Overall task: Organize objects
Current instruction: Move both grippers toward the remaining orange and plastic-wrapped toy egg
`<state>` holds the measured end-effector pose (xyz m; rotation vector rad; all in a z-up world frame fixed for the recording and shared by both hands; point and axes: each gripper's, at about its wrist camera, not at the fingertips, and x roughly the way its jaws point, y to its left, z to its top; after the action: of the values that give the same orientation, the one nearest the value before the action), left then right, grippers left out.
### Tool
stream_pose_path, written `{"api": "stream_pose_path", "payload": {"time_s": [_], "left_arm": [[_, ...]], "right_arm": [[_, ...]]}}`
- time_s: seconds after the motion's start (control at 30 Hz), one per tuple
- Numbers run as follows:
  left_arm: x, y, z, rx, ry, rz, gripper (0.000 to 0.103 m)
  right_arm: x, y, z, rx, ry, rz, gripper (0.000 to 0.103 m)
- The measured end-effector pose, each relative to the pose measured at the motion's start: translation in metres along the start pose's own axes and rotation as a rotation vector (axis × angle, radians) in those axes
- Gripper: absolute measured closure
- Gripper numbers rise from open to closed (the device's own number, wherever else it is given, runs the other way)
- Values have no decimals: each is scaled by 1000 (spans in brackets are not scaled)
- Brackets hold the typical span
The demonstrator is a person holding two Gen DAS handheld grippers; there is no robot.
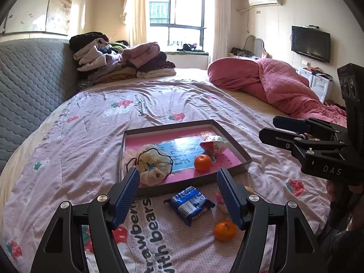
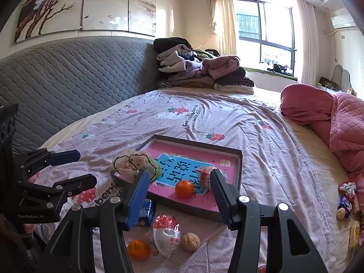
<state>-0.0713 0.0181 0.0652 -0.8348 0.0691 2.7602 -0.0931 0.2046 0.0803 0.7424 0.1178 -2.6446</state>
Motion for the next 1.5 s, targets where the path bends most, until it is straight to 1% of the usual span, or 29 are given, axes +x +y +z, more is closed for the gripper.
{"api": "stream_pose_path", "payload": {"time_s": [0.2,0.33,0.4,0.53,0.63,0.73,0.93,1.17,1.5], "left_arm": [[-3,-11,-11,37,7,13,31],[0,-14,-19,35,37,3,31],[1,-16,-23,41,44,11,31],[3,-21,-29,45,66,-3,31],[4,-25,-34,58,73,2,31],[7,-29,-38,57,89,-17,31],[13,-38,-47,77,111,-26,31],[23,-47,-57,94,144,-53,31],[30,-50,-65,95,174,-64,31]], "right_arm": [[-4,2,-4,-7,-1,7,48],[-5,4,-7,-17,7,10,48],[-6,6,-8,-21,5,10,48],[-7,7,-10,-22,7,21,48],[-7,10,-13,-27,13,24,48],[-5,11,-17,-26,25,32,48],[-2,12,-25,-32,51,38,48],[3,12,-33,-36,81,39,48],[9,14,-46,-49,122,42,48]]}}
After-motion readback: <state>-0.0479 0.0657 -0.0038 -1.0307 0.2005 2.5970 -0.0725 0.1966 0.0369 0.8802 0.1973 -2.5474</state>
